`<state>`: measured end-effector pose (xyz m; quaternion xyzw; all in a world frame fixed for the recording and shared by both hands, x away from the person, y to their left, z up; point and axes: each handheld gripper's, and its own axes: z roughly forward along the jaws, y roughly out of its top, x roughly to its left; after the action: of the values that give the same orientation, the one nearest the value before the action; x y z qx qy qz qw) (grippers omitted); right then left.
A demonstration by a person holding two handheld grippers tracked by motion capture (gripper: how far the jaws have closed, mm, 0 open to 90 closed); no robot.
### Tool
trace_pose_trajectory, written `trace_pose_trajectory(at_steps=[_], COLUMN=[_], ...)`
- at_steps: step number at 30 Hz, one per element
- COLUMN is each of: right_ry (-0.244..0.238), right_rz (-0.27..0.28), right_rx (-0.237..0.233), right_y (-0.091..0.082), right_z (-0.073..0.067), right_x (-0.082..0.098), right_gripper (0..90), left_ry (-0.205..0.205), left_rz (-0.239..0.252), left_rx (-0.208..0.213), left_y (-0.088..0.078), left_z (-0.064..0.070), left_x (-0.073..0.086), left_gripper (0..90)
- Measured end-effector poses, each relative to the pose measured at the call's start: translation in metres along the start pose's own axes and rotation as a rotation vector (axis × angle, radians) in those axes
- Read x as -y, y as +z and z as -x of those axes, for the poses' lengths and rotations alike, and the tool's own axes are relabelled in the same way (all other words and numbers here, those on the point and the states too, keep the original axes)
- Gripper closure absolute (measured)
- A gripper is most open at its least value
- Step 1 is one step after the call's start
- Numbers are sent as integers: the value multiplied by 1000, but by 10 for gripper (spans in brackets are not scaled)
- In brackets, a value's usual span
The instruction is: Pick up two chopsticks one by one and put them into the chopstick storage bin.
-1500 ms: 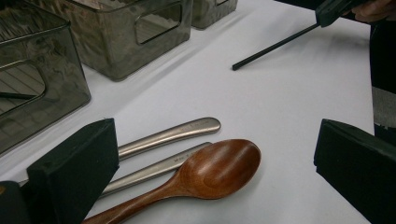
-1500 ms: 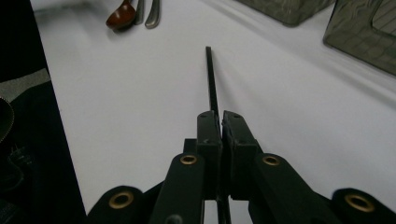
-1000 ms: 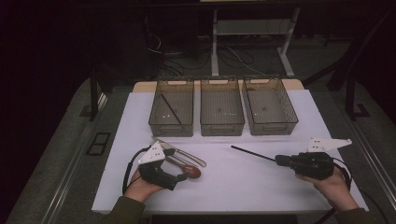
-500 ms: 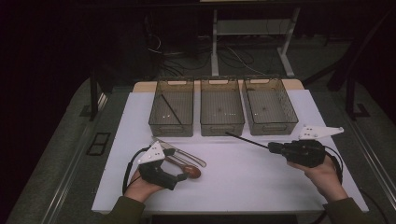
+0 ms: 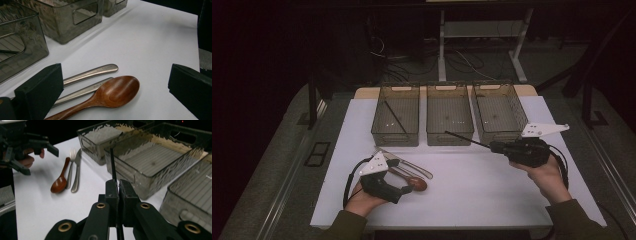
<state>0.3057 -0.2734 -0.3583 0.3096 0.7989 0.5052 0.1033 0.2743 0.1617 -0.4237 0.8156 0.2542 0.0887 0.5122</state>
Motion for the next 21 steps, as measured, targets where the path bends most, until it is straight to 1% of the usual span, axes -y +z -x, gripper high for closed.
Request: trace_pose_trajectory(at_steps=[4,7,9,10,14,17,21], right_ry=[-8,-17,-17,-8,12,15,-4], right_rz=[6,-4,-13,-16,-5,5,-4], right_rx=[1,7,7,11,23,23,28], right_y=[5,14,22,27,44,57,76], right_z=[-3,-5,-5,-5,-2,-2,-4], right_x=[-10,-19,-24,-27,-39,-51,-67], right_gripper=[850,850,850,850,850,850,850], left_ry=[-3,3,3,3,1,1,0], left_rz=[2,0,2,2,4,5,7], left_rx=[1,0,-3,-2,2,3,4], left_y=[0,0,0,-1,0,-1,-1], left_z=[1,0,0,0,0,-1,0], left_x=[0,0,0,0,0,0,0], left_gripper=[0,0,0,0,0,0,0])
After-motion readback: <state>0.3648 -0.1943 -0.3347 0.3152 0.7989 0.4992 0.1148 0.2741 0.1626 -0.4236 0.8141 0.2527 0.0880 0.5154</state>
